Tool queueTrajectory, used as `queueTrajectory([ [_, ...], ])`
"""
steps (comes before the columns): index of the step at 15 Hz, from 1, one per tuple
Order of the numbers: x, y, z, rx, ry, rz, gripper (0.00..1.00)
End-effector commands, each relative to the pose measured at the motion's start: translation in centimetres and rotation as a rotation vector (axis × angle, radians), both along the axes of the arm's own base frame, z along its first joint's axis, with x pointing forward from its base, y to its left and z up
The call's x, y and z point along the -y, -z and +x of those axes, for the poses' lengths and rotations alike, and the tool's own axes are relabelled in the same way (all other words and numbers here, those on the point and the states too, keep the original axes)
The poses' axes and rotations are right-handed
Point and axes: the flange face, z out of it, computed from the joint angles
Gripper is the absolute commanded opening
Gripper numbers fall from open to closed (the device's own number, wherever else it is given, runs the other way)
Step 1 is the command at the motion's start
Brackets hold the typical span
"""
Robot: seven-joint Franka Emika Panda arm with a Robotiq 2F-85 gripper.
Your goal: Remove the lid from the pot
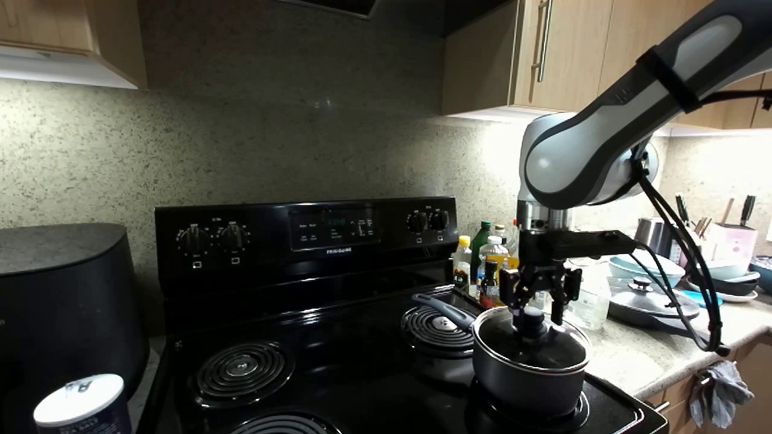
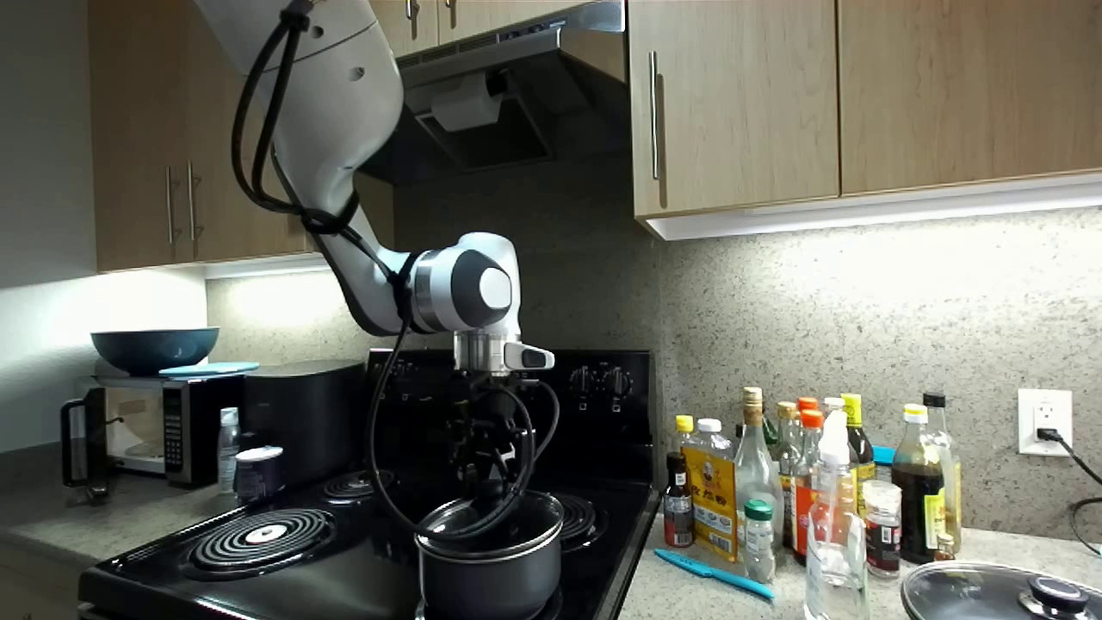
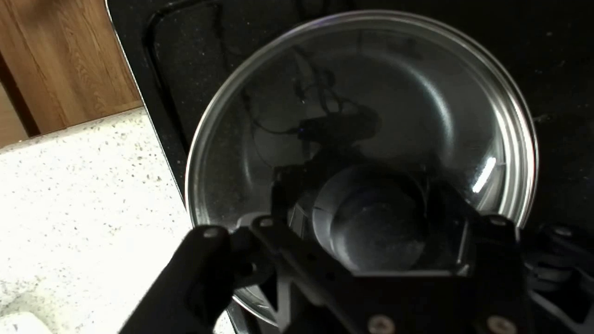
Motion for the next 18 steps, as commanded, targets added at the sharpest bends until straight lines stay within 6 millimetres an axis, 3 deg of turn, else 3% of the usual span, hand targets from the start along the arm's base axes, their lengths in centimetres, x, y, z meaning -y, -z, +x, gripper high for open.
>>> queueTrajectory([
  [1,-0.1,0.1,0.2,0.009,-0.028,-0.002,0.47],
  [4,-0.2,-0.2,0.5,0.019,-0.032,-0.003,0.29],
  [6,-0.3,-0.3,0.5,0.021,-0.037,-0.005,0.23],
  [11,-0.3,-0.3,0.4,0.02,-0.033,-0.01,0.23],
  [18,0.1,-3.0,-1.0,0.15,-0.005,0.071,0.23],
])
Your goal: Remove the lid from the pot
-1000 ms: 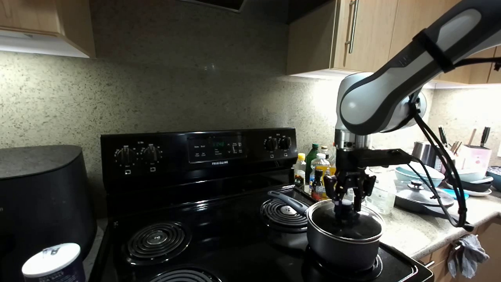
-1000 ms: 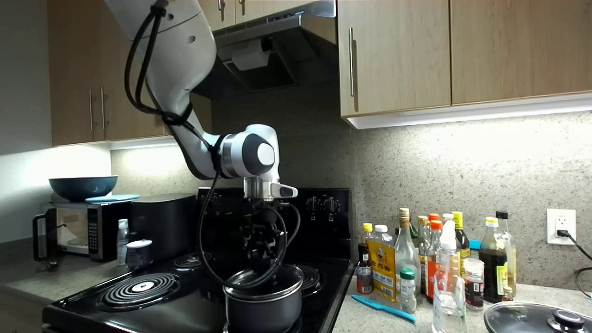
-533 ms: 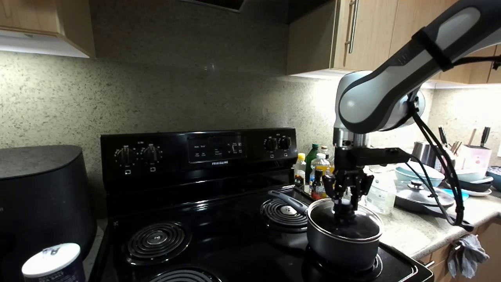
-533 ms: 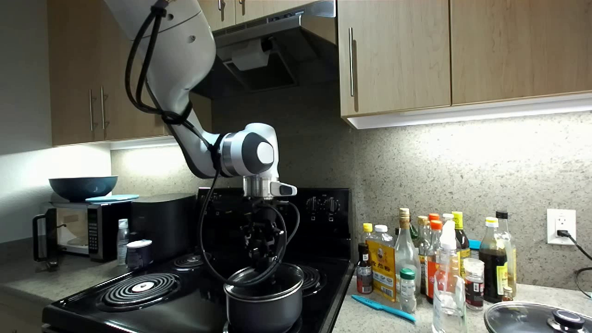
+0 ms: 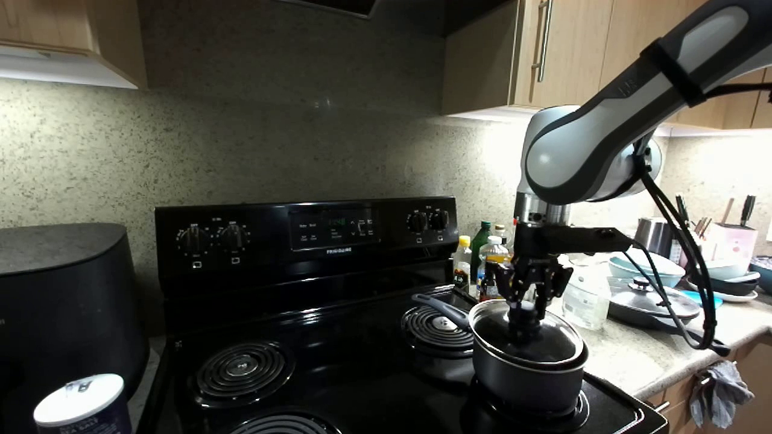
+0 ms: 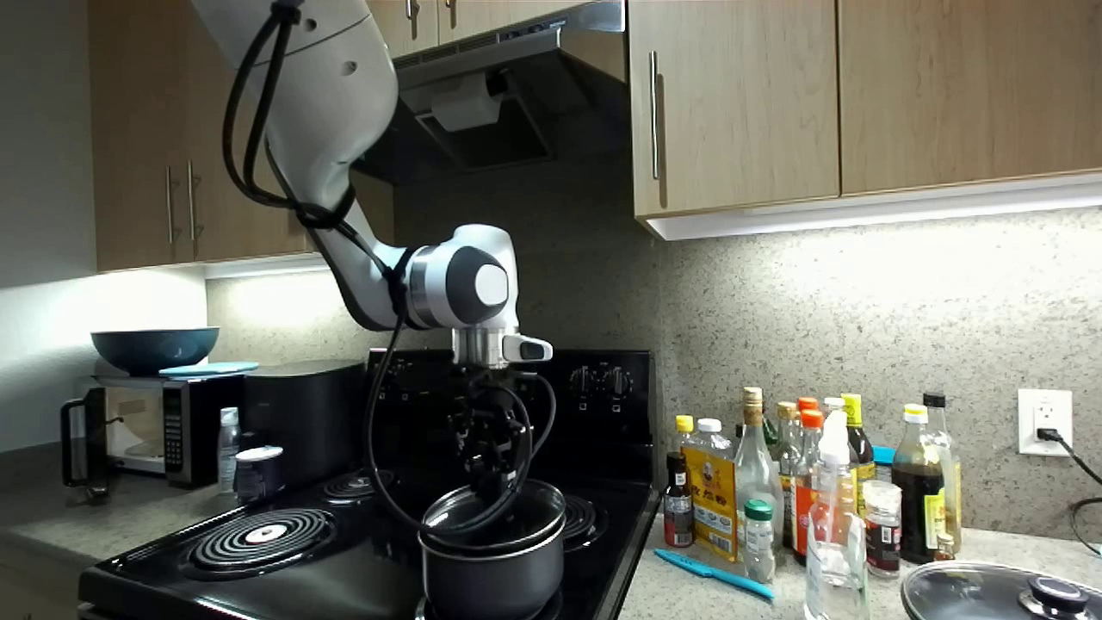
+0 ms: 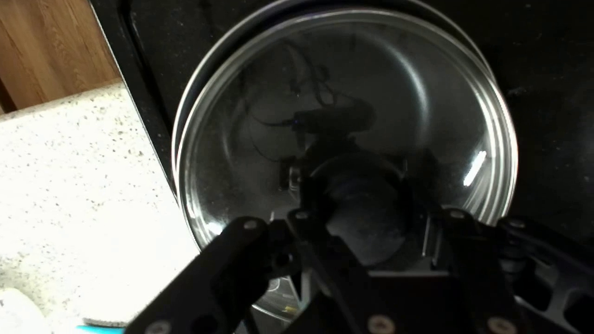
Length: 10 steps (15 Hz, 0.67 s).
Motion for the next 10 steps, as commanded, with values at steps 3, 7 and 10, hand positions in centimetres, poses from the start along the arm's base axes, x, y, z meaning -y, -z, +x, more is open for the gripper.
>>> queueTrajectory([
  [3,0.3,-0.9,-0.4,0.035,0.026,0.041,0.48],
  [7,0.6,-1.3,-0.9,0.05,0.027,0.025,0.23],
  [10,1.1,-2.4,-1.7,0.082,0.012,-0.051,0.23],
])
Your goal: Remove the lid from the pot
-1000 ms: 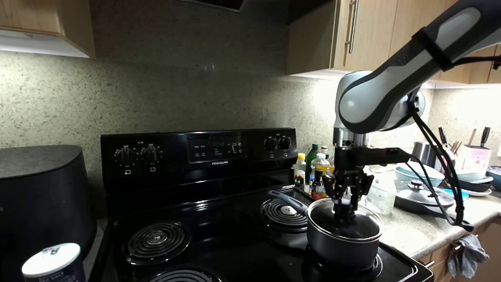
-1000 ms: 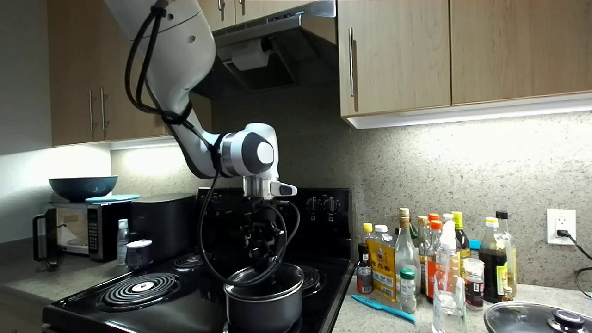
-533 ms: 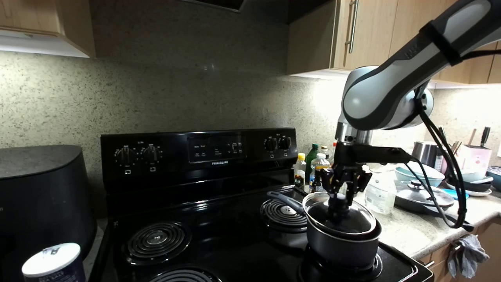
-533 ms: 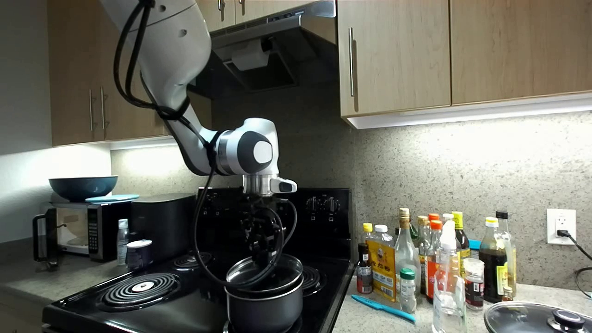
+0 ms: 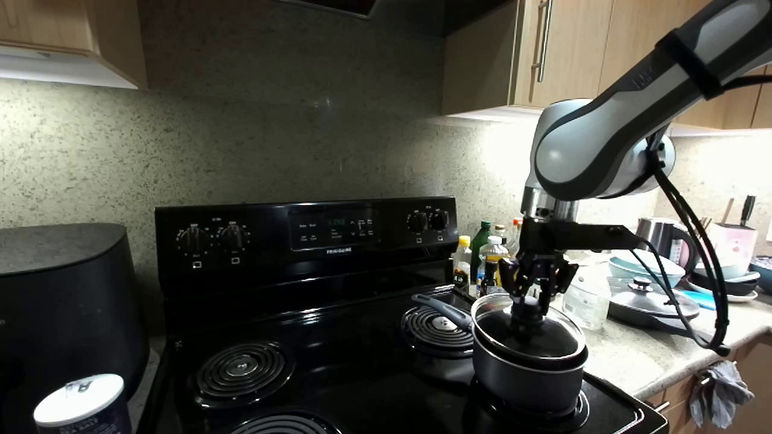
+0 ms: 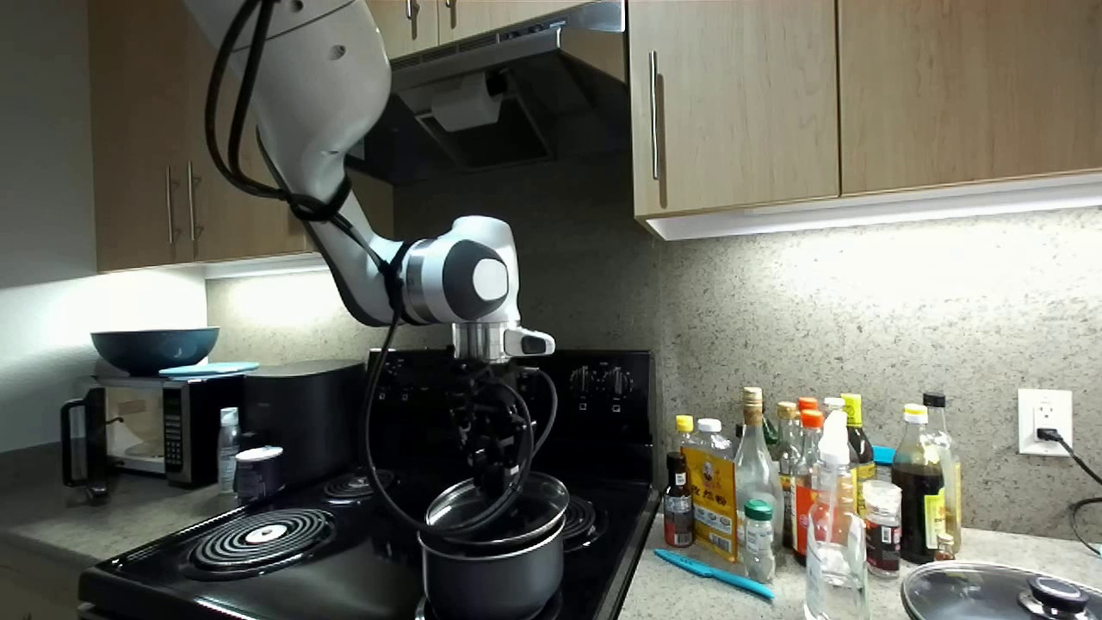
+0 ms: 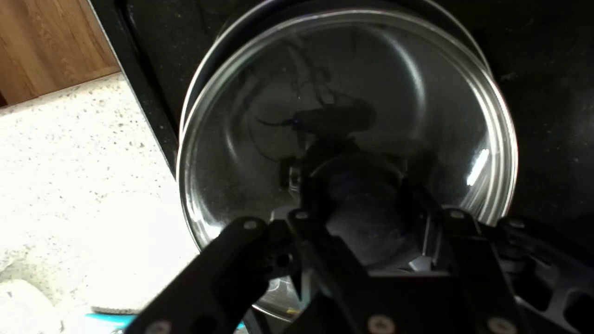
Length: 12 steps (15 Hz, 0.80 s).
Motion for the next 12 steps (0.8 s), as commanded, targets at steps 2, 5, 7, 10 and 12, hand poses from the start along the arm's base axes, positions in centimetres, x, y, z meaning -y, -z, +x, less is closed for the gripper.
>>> queueTrajectory([
  [2,1.2,-2.1,-1.2,0.061,0.026,-0.084,0.23],
  [5,2.7,-2.6,-1.1,0.058,0.074,-0.094,0.23],
  [7,4.0,-2.6,-0.8,0.05,0.119,-0.077,0.23],
  [10,4.2,-1.8,-0.2,0.036,0.099,-0.074,0.48],
  [12,4.5,-1.8,-0.2,0.036,0.105,-0.074,0.48],
])
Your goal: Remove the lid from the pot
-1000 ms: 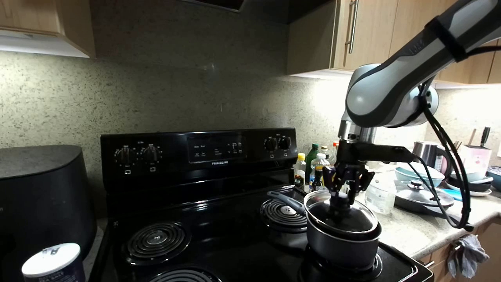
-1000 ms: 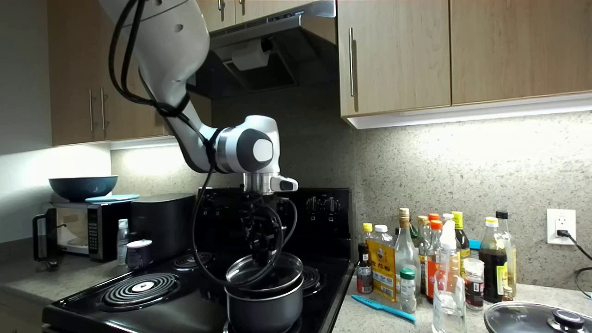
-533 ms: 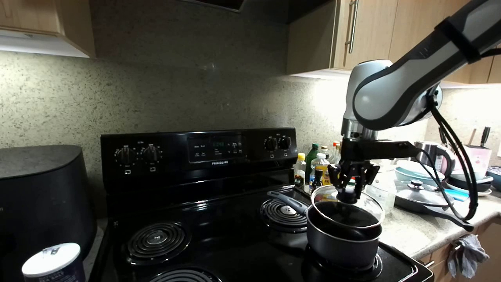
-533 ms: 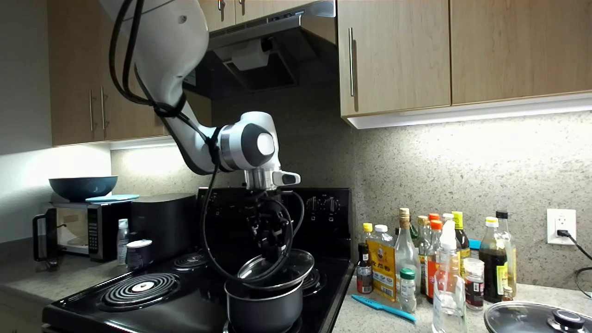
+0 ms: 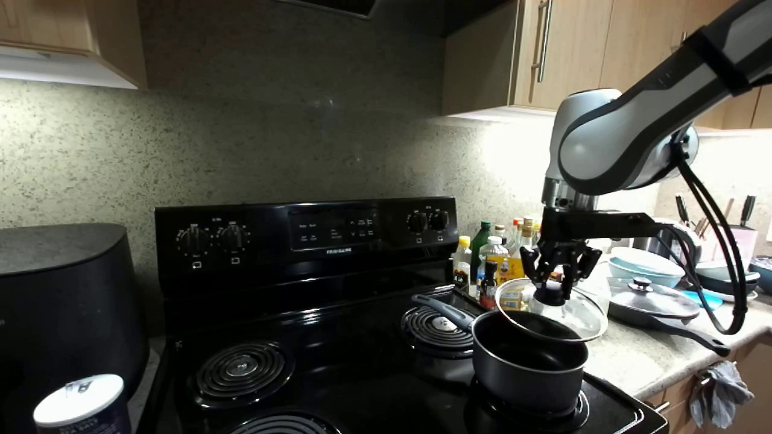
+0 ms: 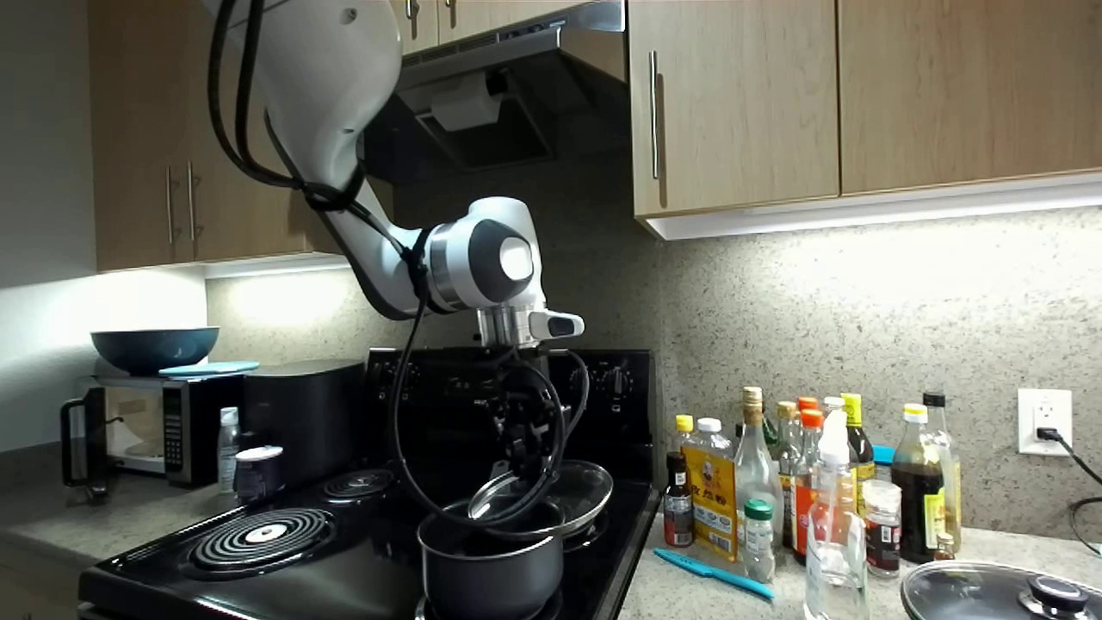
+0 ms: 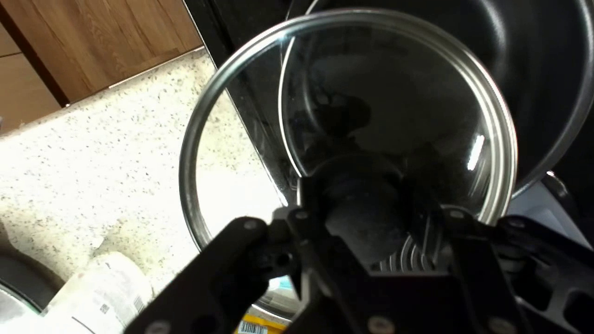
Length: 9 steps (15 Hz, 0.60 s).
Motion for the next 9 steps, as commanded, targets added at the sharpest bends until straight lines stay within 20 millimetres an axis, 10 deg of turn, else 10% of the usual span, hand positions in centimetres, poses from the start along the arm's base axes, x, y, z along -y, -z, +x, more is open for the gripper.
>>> queueTrajectory([
  [1,0.0,-0.1,0.0,-0.001,0.0,0.0,0.48],
  [2,0.0,-0.1,0.0,-0.001,0.0,0.001,0.23],
  [9,4.1,-1.5,1.1,-0.01,0.16,0.179,0.23],
])
